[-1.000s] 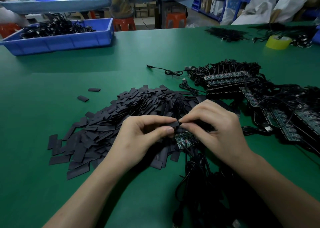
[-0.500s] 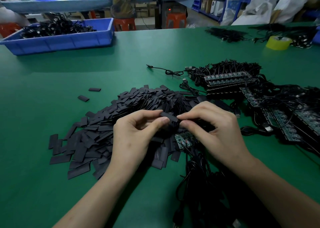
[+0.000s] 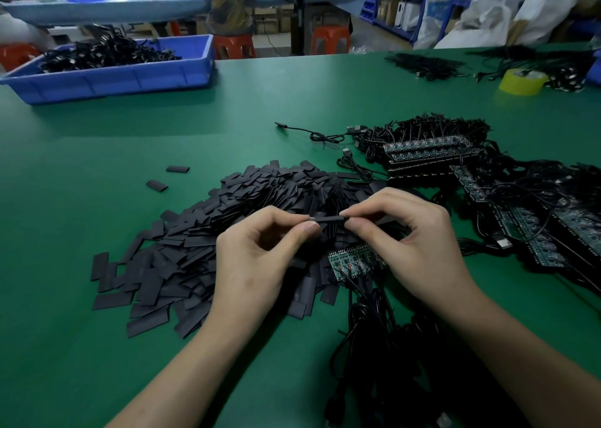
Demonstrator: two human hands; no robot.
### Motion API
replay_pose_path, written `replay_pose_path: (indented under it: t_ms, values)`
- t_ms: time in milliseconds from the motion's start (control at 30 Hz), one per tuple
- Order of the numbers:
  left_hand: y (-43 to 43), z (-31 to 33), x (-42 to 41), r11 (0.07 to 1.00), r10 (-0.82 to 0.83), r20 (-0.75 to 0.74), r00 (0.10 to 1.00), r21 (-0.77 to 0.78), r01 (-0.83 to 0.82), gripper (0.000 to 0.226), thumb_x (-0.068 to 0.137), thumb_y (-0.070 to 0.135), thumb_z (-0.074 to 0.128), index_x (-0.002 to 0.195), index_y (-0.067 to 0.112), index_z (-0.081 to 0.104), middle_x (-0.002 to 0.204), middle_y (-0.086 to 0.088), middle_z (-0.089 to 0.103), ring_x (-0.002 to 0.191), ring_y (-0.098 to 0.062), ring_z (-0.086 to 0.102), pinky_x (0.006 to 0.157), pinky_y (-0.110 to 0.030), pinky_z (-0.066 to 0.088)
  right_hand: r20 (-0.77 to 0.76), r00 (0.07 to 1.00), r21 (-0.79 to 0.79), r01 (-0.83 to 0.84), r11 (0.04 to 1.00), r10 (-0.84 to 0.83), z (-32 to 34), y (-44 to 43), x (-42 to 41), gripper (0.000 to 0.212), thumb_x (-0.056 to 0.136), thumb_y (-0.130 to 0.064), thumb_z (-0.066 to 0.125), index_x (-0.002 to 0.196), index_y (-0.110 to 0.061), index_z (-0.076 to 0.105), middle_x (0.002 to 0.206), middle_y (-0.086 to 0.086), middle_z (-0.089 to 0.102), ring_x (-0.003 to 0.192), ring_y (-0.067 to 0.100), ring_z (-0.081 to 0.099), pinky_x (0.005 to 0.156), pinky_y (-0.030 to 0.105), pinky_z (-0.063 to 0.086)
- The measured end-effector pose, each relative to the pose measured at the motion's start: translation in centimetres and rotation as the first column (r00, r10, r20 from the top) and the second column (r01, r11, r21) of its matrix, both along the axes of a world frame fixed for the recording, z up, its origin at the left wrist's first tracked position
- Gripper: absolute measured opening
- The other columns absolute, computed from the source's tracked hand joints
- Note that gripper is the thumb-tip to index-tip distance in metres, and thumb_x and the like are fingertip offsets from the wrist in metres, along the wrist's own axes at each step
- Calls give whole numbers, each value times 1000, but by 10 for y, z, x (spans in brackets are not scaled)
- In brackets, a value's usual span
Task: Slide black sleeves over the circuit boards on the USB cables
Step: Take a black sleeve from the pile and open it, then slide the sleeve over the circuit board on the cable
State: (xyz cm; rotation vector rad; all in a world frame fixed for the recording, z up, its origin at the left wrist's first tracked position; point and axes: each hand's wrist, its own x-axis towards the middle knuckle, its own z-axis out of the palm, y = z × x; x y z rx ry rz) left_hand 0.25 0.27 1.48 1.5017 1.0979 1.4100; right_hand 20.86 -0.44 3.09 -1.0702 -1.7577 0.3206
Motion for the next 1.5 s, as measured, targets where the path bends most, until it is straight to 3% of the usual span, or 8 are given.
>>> replay_pose_path:
  t_ms: [167, 300, 467, 633, 833, 1000, 1233, 1500]
  values:
    - [1, 4, -3, 996, -26, -44, 999, 88, 30, 6, 92, 26, 76, 88, 22, 72, 85, -3, 78, 81, -19, 77, 77, -39, 63, 4, 999, -292, -47, 955, 50, -1, 4, 6, 12, 87, -39, 73, 98, -37, 77, 89, -14, 72, 83, 6, 67, 74, 14, 48]
    - [2, 9, -1, 998, -29, 171, 985, -49, 38, 12, 91, 21, 70, 90, 9, 67, 85, -11, 78, 76, -21, 78, 64, -21, 58, 280, 956, -347, 20, 938, 83, -3, 8, 13, 19, 87, -45, 72, 91, -27, 76, 89, -13, 69, 92, 5, 62, 86, 34, 49]
    - [6, 9, -5, 996, 10, 167, 986, -87, 4, 8, 97, 15, 66, 93, 11, 70, 85, -9, 79, 75, -19, 77, 62, -14, 53, 223, 975, -276, 73, 958, -10, 3, 10, 15, 33, 92, -43, 61, 86, -12, 73, 80, -2, 68, 81, 17, 65, 76, 42, 51]
    - [6, 1, -5, 999, 19, -32, 999, 48, -18, 9, 97, 13, 68, 99, 18, 76, 85, 2, 79, 76, -14, 77, 73, -23, 59, 192, 975, -320, 170, 932, -112, 33, 44, 9, 31, 103, -36, 57, 79, -17, 62, 59, 1, 64, 49, 8, 64, 54, 26, 51]
    - [-1, -6, 1, 953, 64, -476, 877, 291, 88, 14, 96, 40, 65, 104, 32, 73, 99, 22, 72, 90, 10, 66, 82, -17, 53, 473, 873, -382, 324, 865, -118, 47, 173, -36, 33, 105, -25, 46, 102, 2, 64, 83, 10, 59, 73, 25, 50, 54, 30, 29]
    - [-1, -9, 1, 944, 43, -531, 846, 300, 140, 12, 99, 41, 62, 104, 34, 70, 100, 21, 70, 95, 6, 65, 83, -22, 52, 568, 818, -441, 394, 806, -90, 31, 250, -74, 22, 103, -9, 42, 82, -5, 50, 79, 9, 50, 81, 29, 49, 56, 33, 32]
    - [-3, -7, 1, 945, 12, -551, 834, 279, 170, 12, 101, 39, 61, 104, 32, 71, 97, 18, 69, 94, 5, 63, 82, -22, 51, 647, 754, -347, 419, 839, -109, 12, 267, -87, 30, 100, -4, 54, 130, 0, 56, 131, 20, 59, 118, 37, 59, 100, 45, 50]
    - [-4, -4, 3, 956, 118, -589, 800, 285, 69, 15, 100, 35, 59, 102, 30, 72, 99, 17, 72, 96, -4, 65, 85, -35, 54, 621, 783, -243, 144, 959, 40, 39, 143, -37, 15, 96, -20, 67, 109, -20, 74, 106, -1, 66, 99, 16, 63, 90, 27, 46]
